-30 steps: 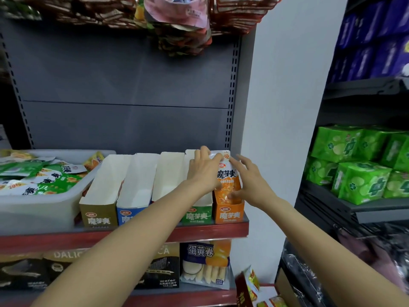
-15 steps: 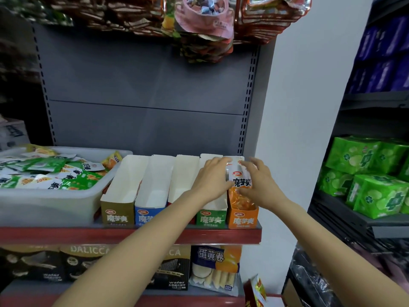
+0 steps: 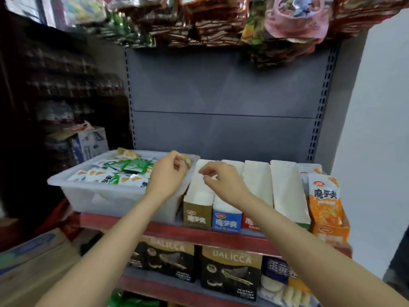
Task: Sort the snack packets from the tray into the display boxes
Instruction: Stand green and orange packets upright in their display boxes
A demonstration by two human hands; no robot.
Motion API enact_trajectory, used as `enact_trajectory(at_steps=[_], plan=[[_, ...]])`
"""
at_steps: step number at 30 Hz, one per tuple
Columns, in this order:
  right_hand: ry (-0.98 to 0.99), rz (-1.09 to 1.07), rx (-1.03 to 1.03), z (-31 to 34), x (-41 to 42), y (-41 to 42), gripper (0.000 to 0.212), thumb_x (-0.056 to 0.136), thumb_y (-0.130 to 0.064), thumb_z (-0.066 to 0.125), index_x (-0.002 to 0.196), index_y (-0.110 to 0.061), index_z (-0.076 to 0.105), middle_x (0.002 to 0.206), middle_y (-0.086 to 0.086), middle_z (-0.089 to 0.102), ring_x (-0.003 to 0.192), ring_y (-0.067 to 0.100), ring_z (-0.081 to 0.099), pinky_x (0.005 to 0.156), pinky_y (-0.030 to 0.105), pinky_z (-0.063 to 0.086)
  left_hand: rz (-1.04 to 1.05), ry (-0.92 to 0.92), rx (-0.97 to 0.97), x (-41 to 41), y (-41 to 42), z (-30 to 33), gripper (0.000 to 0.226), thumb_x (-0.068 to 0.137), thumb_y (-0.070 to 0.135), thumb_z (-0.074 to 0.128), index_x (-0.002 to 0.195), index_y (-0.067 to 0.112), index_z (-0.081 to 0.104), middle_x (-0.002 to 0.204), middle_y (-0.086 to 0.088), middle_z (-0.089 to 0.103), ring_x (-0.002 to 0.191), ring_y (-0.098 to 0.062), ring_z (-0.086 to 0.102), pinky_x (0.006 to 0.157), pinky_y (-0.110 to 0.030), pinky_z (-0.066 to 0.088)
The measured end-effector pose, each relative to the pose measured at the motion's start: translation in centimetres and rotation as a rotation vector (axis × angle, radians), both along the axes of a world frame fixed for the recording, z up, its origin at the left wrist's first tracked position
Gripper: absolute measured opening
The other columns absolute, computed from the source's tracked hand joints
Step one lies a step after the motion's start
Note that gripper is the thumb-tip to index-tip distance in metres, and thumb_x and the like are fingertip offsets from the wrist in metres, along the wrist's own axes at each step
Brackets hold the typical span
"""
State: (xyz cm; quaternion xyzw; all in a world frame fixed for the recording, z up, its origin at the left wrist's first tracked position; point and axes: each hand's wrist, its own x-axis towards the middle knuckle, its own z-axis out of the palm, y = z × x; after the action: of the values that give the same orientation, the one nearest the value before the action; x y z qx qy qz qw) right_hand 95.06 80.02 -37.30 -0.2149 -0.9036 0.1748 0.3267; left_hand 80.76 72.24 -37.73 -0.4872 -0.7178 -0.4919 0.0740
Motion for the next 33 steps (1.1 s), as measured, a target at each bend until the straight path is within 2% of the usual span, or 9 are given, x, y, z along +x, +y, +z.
enact_trajectory(at_steps=[6,10,15,17,22,25,29,31,33], plan=[[-0.182,0.043,-0.052,-0.6,-10.0,-0.2,0.042,0.086,-0.009,0.057,0.128,-0.005,0.051,0.126,0.015,0.057,0.12,0.029,0.049,0.096,0.032,0.038,0.287,0.135,-0.434,-11.4,-2.8,-0.5,0.05,0.084,0.021,0.063,0.13,0.008,0.047,0.129,-0.017,0.054,0.121,-0.032,0.048,0.1,-0.038,0.04],[-0.308,0.014,-0.017,-1.0,-15.0,0.5,0.061,0.087,-0.025,0.061,0.14,-0.012,0.034,0.135,0.016,0.049,0.125,0.033,0.045,0.101,0.039,0.038,0.327,0.102,-0.609,-15.8,-4.3,-0.4,0.074,0.081,0.041,0.064,0.143,0.015,0.033,0.142,-0.014,0.041,0.129,-0.032,0.04,0.1,-0.037,0.038],[-0.422,0.125,-0.027,-0.5,-20.3,0.2,0.07,0.093,-0.027,0.056,0.15,-0.016,0.016,0.153,0.009,0.027,0.135,0.027,0.034,0.105,0.032,0.032,0.298,0.055,-0.58,-17.4,-4.5,-0.9,0.071,0.078,0.044,0.065,0.141,0.025,0.039,0.126,-0.004,0.059,0.114,-0.025,0.053,0.087,-0.032,0.045],[-0.478,0.15,0.0,-0.6,-22.5,0.2,0.069,0.091,-0.025,0.057,0.149,-0.014,0.02,0.151,0.009,0.032,0.134,0.027,0.037,0.106,0.032,0.034,0.32,0.098,-0.577,-17.5,-4.3,-1.0,0.067,0.079,0.047,0.064,0.138,0.027,0.042,0.129,-0.003,0.058,0.117,-0.026,0.051,0.089,-0.033,0.044],[-0.551,0.081,0.227,-0.7,-24.5,0.1,0.032,0.093,-0.022,0.052,0.122,-0.011,0.06,0.119,0.012,0.062,0.106,0.03,0.056,0.087,0.037,0.049,0.346,0.075,-0.55,-18.1,-4.3,-1.4,0.061,0.08,0.049,0.063,0.135,0.029,0.047,0.131,0.001,0.056,0.12,-0.024,0.05,0.094,-0.036,0.044],[-0.432,0.122,0.165,0.0,-23.7,0.0,0.033,0.096,-0.008,0.042,0.122,-0.01,0.063,0.121,0.01,0.062,0.102,0.028,0.057,0.08,0.029,0.043,0.365,0.063,-0.511,-18.0,-4.4,-1.4,0.054,0.081,0.044,0.06,0.132,0.028,0.05,0.131,0.001,0.057,0.12,-0.023,0.05,0.095,-0.036,0.044],[-0.157,0.126,-0.094,0.6,-21.6,0.4,0.026,0.094,0.0,0.042,0.095,-0.002,0.068,0.068,0.005,0.053,0.059,0.015,0.046,0.073,0.031,0.047,0.37,0.07,-0.502,-17.8,-4.6,-1.3,0.053,0.082,0.042,0.057,0.133,0.027,0.05,0.131,-0.001,0.057,0.12,-0.024,0.049,0.095,-0.036,0.044],[0.04,0.174,-0.353,0.3,-20.7,0.3,0.025,0.095,0.001,0.042,0.086,-0.006,0.064,0.064,0.001,0.051,0.067,0.016,0.051,0.078,0.039,0.052,0.37,0.082,-0.516,-17.8,-4.6,-1.3,0.054,0.083,0.043,0.056,0.134,0.026,0.048,0.133,-0.001,0.055,0.123,-0.024,0.046,0.096,-0.037,0.043],[0.228,0.207,-0.626,0.5,-19.9,-0.4,0.028,0.096,0.005,0.039,0.099,-0.01,0.062,0.079,0.0,0.062,0.075,0.015,0.061,0.074,0.03,0.055,0.372,0.104,-0.523,-17.8,-4.6,-1.3,0.057,0.084,0.045,0.055,0.136,0.025,0.046,0.135,-0.002,0.053,0.126,-0.025,0.043,0.097,-0.038,0.04]])
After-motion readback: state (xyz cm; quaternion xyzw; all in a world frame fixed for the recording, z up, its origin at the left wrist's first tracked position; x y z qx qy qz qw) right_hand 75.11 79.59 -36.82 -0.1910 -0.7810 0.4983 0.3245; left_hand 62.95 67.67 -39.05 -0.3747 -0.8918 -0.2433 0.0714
